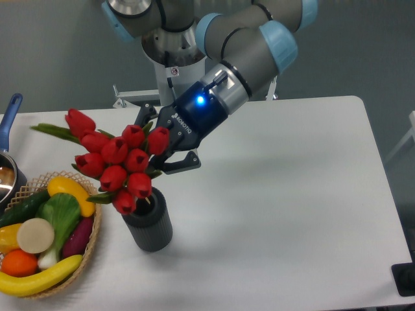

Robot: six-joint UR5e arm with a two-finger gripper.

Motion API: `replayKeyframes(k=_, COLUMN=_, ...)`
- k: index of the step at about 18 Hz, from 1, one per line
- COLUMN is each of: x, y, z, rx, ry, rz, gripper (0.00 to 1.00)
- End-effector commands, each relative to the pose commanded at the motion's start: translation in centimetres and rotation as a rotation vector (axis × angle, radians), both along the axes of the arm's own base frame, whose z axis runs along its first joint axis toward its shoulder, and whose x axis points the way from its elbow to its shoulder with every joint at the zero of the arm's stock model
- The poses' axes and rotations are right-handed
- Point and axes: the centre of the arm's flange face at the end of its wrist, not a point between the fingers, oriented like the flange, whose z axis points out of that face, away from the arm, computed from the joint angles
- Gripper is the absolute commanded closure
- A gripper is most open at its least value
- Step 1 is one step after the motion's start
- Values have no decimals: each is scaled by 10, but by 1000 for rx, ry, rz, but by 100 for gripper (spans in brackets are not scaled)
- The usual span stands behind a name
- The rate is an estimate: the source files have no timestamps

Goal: Pick up the flowers from the vase
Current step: 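Lift the gripped tulips up out of the grey vase, then carry the tulip bunch up and away from the vase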

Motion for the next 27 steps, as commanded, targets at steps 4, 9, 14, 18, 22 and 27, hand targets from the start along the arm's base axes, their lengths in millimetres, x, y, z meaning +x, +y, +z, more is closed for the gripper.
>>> replayKeyframes(k=4, x=-19, y=-15, z=10, rx=0, ry=-8, rz=47, gripper=67)
replayKeyframes(k=9, x=-65, y=-57, z=5, rx=-9, ry=-10, rz=152, gripper=67)
replayKeyframes(k=14, x=-121, y=-120, z=3, rx=-5, ry=7, rz=290, gripper=67)
replayKeyframes(k=18, x=-149, y=-155, z=-2, rx=3, ry=42, rz=350, gripper=67)
replayKeyframes(k=22, x=-160, y=-171, z=-14, rx=8, ry=78, rz=365, gripper=67)
replayKeyframes(k=27, x=-160, y=-177, z=-30, rx=5, ry=86, rz=364, gripper=67)
